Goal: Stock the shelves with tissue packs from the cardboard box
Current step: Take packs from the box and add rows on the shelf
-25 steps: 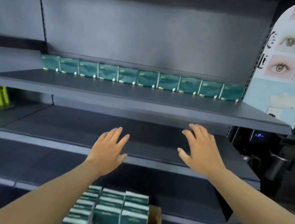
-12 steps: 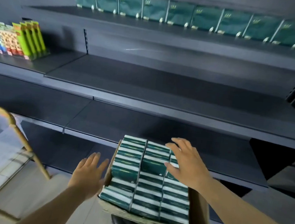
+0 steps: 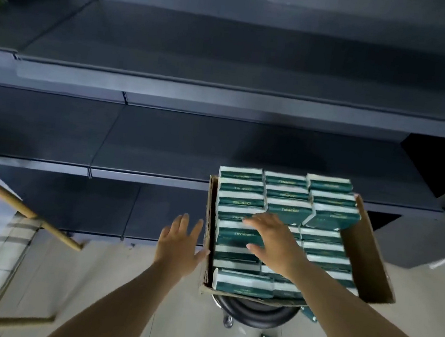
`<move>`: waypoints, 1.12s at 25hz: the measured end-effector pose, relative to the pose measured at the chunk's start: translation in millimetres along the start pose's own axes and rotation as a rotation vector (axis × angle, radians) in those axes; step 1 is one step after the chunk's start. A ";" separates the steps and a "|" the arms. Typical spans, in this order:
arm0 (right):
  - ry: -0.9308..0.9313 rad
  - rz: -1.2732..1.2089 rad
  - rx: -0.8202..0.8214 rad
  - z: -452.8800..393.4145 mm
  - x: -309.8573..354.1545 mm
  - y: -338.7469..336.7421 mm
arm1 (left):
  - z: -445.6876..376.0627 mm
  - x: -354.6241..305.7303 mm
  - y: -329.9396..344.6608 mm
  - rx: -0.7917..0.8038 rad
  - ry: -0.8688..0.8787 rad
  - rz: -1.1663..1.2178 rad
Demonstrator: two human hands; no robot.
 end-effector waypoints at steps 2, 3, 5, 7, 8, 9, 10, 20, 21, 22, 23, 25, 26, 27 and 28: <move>0.036 0.045 0.025 -5.3 -5.7 11.6 | -7.1 -2.5 12.0 0.031 0.031 0.004; 0.043 0.071 0.029 -6.6 -7.5 14.2 | -8.5 -3.4 17.5 0.048 0.040 0.011; 0.033 0.125 0.032 -9.5 -6.9 16.3 | -11.5 -0.9 26.1 0.060 0.022 0.065; 0.015 0.155 0.027 -12.9 -4.1 15.6 | -14.4 1.9 26.7 0.047 -0.007 0.115; 0.003 0.155 0.028 -13.7 -1.9 13.9 | -14.3 1.5 23.6 0.032 -0.005 0.120; -0.013 0.148 0.029 -12.2 0.6 10.6 | -12.9 -0.3 18.9 0.016 0.002 0.120; -0.032 0.129 0.025 -10.1 2.4 4.5 | -11.4 -1.9 10.7 -0.007 0.010 0.122; -0.236 -0.042 -0.212 8.4 62.1 -210.3 | 30.0 0.1 -226.3 -0.465 0.125 0.087; -0.258 -0.029 -0.259 12.0 75.7 -242.1 | 39.6 4.9 -263.2 -0.541 0.113 0.062; -0.279 -0.016 -0.308 15.4 89.0 -272.0 | 48.5 10.6 -298.2 -0.613 0.095 0.042; -0.307 -0.001 -0.363 17.5 102.4 -301.1 | 56.2 17.1 -331.7 -0.678 0.077 0.021; -0.373 0.034 -0.473 21.0 131.8 -355.5 | 73.9 30.9 -393.3 -0.784 0.051 -0.025; -0.398 0.060 -0.523 20.2 147.1 -382.3 | 83.4 39.4 -423.6 -0.840 0.044 -0.045; -0.414 0.082 -0.563 18.1 160.8 -405.2 | 91.7 47.8 -450.2 -0.890 0.042 -0.062; -0.427 0.098 -0.596 14.4 174.3 -426.2 | 98.6 57.2 -474.6 -0.935 0.043 -0.073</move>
Point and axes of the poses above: each hand's wrist, its own z-axis away from the middle knuckle, its own y-axis out of the palm, x = y × z, the point moved 9 cm from there along -z, towards the middle knuckle, and after that the axes turned 1 degree about x, right-handed, at the moved point
